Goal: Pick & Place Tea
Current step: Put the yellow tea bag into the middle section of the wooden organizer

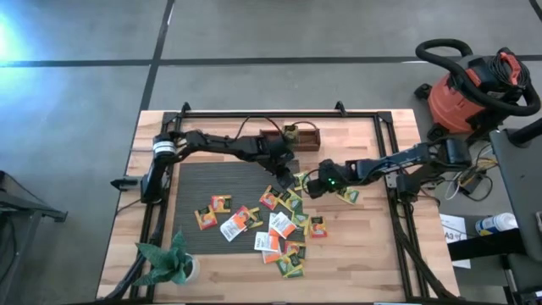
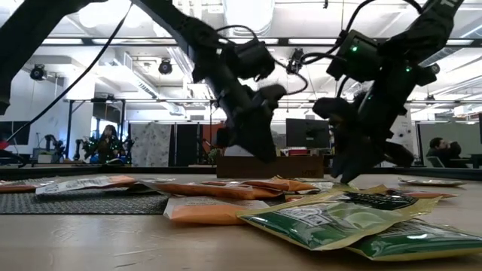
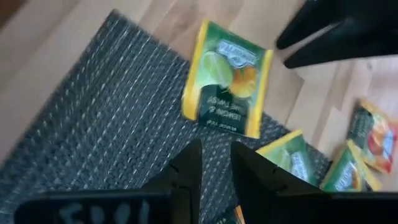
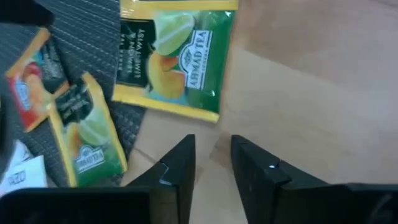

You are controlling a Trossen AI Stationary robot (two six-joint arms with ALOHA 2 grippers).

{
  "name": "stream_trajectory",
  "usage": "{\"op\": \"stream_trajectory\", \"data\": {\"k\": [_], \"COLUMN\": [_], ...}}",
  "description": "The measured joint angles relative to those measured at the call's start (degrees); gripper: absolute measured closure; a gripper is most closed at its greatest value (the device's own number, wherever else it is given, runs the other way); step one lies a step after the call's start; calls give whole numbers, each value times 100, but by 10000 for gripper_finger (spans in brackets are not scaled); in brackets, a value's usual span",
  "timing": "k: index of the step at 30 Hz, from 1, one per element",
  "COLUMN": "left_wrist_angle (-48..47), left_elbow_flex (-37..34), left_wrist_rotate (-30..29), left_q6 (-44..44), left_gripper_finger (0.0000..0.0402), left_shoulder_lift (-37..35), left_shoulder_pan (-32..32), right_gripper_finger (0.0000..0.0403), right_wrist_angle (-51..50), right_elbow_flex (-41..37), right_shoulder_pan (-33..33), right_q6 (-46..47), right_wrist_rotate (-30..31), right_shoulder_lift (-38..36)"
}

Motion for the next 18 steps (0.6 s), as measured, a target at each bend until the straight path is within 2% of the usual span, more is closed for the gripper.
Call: {"op": "stream_trajectory", "data": {"k": [4,10,14,18], "left_wrist_angle": [730,1697,2215,2758], "left_elbow_flex": [-469,-1056,-1315,-1482], "left_wrist_rotate": [26,47,44,44], "left_q6": [-460,-1155,-1463,-1688], "left_gripper_finger": [322,322,322,322], "left_shoulder_lift": [-57,-156,-173,-173], "left_shoulder_pan": [0,0,0,2], "right_gripper_finger": [302,324,334,335], "right_wrist_angle": [277,371,384,485], "right_elbow_flex": [-12,-29,-25,-23], "right_shoulder_pan": [0,0,-22,-128], "right_q6": [-10,182,145,39], "right_wrist_rotate": [10,242,497,422], "right_shoulder_lift": [112,-203,-360,-209]}}
